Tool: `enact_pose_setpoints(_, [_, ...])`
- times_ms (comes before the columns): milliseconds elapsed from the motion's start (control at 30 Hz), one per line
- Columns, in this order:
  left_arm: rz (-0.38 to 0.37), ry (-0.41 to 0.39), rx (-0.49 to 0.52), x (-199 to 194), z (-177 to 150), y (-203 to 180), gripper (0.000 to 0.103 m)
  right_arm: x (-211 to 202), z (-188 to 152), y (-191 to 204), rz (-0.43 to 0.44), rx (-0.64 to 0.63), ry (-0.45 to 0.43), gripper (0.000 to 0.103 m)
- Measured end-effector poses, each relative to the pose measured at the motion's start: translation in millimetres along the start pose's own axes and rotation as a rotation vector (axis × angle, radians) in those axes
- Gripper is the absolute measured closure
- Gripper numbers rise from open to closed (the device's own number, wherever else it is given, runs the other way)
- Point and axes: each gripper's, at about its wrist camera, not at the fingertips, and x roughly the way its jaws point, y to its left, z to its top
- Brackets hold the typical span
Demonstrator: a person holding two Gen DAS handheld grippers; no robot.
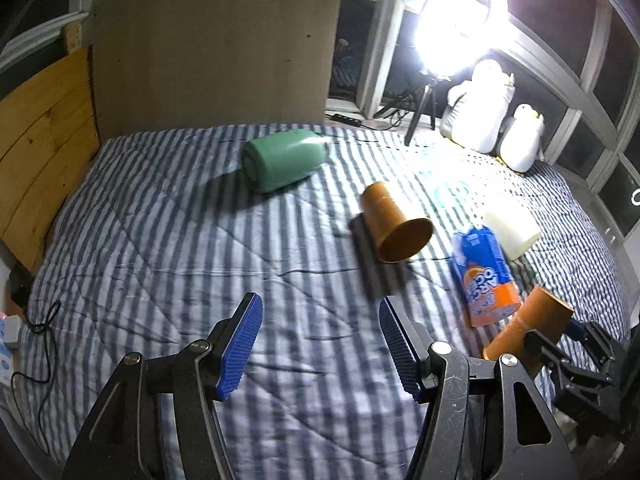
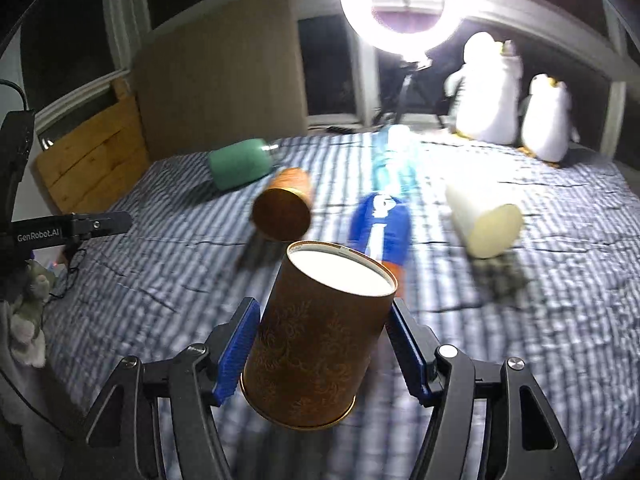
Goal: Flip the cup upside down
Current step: 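Lift the orange cup with the right tool, turning its white bottom up, then lower the cup rim-down onto the sheet and open the right tool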
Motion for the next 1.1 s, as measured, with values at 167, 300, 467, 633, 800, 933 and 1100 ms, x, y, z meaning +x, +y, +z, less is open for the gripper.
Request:
enact_pose_setpoints(167, [-0.001, -0.004, 0.012, 3, -2, -21, 0.039, -6, -1, -26, -0.036, -0.010, -0.025, 0.042])
enact_pose_setpoints(300, [0.004, -0.004, 0.023, 7, 0, -34, 0.039, -3, 2, -39, -0.083, -0.032, -0.071, 0.042])
enact_pose_setpoints(467, [0.008, -0.013, 0.031, 6, 1, -42, 0.039, 12, 6, -46, -0.191, -0.140, -0.132, 0.042])
enact_pose_setpoints(633, [0.012, -0.013, 0.028, 8, 1, -45, 0.039, 21, 7, -53, -0.253, -0.213, -0.162, 0.042])
enact_pose_setpoints(800, [0.014, -0.010, 0.029, 11, 1, -50, 0.039, 27, 4, -56, -0.225, -0.227, -0.118, 0.041])
enact_pose_setpoints(933, [0.013, -0.010, 0.041, 11, 4, -57, 0.039, 26, 1, -55, -0.180, -0.216, -0.093, 0.041])
enact_pose_setpoints(1100, [0.002, -0.005, 0.063, 12, 3, -65, 0.038, 19, -2, -58, -0.165, -0.186, -0.083, 0.030])
